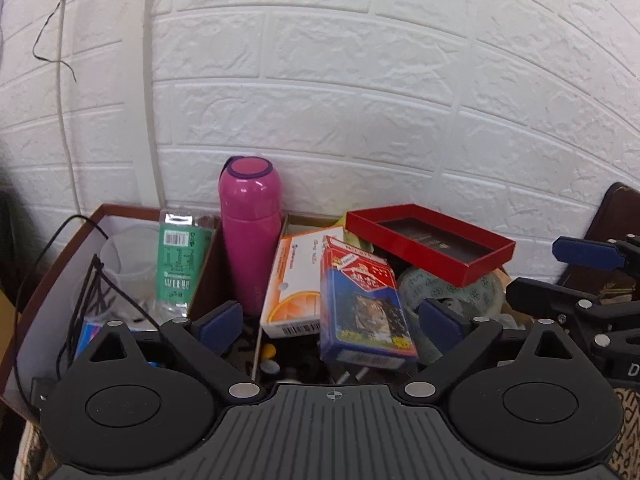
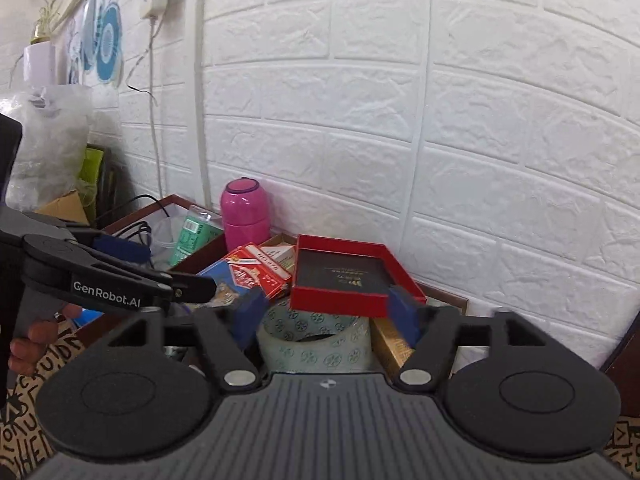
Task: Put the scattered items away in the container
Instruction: 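Lower the card pack and red tray into the box and open both tools, then move both tools back to the table toward the blue tape roll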
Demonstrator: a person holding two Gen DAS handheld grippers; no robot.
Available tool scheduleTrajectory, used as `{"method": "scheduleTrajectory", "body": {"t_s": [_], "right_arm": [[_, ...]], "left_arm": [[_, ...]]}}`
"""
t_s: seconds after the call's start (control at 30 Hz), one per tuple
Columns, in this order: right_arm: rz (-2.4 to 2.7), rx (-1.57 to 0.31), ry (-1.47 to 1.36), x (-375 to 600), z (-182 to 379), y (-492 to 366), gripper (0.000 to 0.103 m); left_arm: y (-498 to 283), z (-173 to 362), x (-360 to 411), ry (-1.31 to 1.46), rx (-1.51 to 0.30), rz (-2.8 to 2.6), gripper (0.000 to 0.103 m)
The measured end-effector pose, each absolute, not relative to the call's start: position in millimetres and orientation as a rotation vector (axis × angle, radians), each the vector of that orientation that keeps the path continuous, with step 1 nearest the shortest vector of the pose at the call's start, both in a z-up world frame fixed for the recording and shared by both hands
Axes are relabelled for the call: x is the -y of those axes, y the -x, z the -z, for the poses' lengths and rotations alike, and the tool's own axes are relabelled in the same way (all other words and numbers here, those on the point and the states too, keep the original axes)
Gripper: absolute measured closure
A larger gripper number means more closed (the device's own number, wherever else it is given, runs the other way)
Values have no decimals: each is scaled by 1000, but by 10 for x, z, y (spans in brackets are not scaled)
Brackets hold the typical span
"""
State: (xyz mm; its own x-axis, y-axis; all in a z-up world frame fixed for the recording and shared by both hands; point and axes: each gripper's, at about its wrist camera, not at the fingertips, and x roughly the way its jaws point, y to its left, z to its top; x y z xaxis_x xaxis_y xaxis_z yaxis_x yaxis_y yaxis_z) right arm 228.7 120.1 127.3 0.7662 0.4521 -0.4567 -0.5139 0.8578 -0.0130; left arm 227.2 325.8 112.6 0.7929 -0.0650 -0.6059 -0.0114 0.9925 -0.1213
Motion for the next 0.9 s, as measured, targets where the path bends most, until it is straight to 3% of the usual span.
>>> {"method": "scheduleTrajectory", "body": {"t_s": [0.07,0.17,0.37,0.6,0.9], "right_arm": [[-540,-430,134,-1138,-1305,-2137,3],[-561,-417,134,-1010,-1357,-1924,1],[-597,-435,84,-513,-1332,-1447,0],[-505,-463,93,102,-997,-1009,0],[-418,-564,16,824,-575,-1035,1]], "left_arm": [[-2100,-1128,-3178,147,-653,56,0],[-1801,-1143,-3003,145,-641,80,0],[-1190,-1027,-2530,145,-583,162,0],[-704,-413,-1867,216,-603,232,0],[-888,153,-1117,229,-644,279,5]]}}
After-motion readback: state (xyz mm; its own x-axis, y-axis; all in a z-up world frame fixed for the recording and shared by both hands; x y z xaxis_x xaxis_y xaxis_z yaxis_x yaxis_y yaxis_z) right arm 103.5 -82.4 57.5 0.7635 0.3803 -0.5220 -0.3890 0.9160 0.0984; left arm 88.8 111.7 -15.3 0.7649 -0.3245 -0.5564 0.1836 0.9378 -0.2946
